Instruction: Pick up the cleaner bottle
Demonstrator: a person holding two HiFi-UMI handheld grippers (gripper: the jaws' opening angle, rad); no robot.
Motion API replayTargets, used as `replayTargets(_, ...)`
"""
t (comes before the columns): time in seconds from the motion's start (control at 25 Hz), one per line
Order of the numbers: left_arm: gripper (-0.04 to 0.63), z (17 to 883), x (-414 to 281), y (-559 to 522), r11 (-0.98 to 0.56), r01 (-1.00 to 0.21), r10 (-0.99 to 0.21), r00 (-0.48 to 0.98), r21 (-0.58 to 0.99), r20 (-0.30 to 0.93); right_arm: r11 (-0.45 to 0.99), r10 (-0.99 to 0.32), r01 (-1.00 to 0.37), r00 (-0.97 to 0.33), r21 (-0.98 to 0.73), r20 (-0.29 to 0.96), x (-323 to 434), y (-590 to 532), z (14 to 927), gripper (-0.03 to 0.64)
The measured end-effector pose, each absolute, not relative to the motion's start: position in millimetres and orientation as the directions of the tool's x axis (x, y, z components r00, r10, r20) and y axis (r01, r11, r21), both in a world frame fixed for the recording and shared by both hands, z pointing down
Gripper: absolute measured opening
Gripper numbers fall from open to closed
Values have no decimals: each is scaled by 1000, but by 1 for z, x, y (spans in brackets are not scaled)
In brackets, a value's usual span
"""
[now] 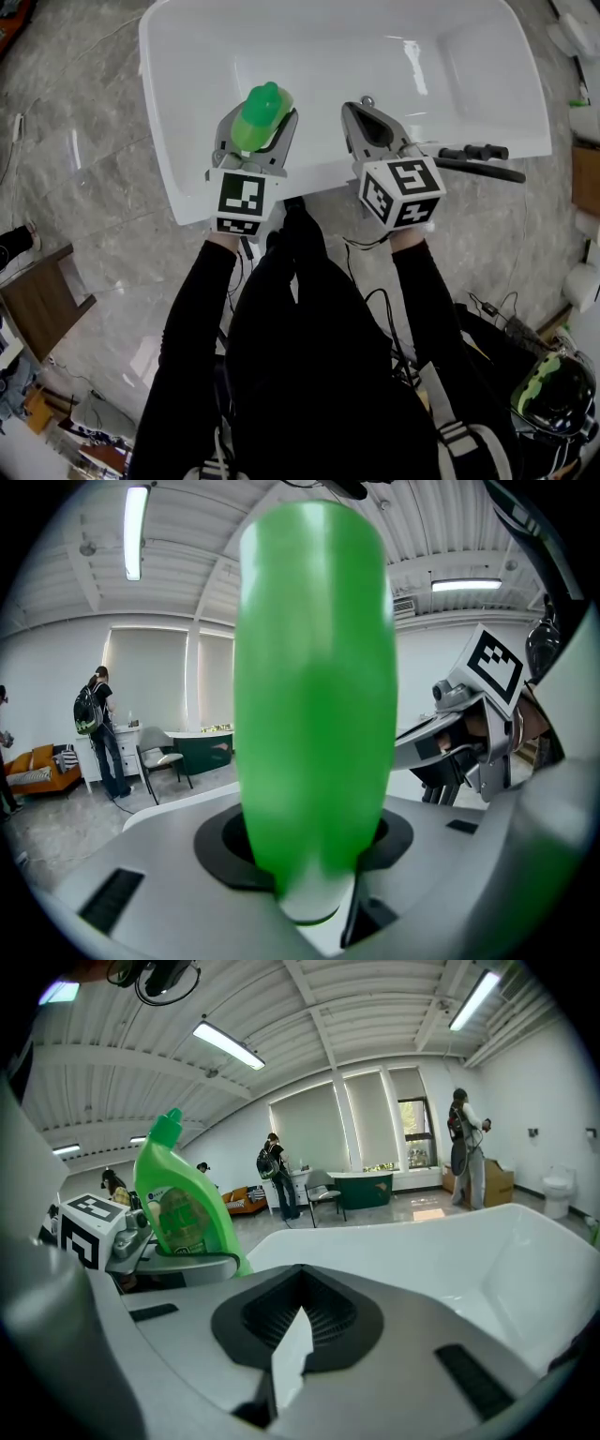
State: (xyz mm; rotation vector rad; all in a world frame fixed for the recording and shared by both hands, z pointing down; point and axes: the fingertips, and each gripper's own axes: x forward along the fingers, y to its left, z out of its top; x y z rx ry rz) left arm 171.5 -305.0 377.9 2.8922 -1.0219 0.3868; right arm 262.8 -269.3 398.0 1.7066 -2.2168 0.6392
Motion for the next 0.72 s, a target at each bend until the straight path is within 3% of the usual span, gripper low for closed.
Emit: replayTargets(0.72, 195, 369, 173, -301, -784, -620, -608, 753, -38, 251, 201, -855, -964, -259, -175, 448, 268, -266, 384, 2)
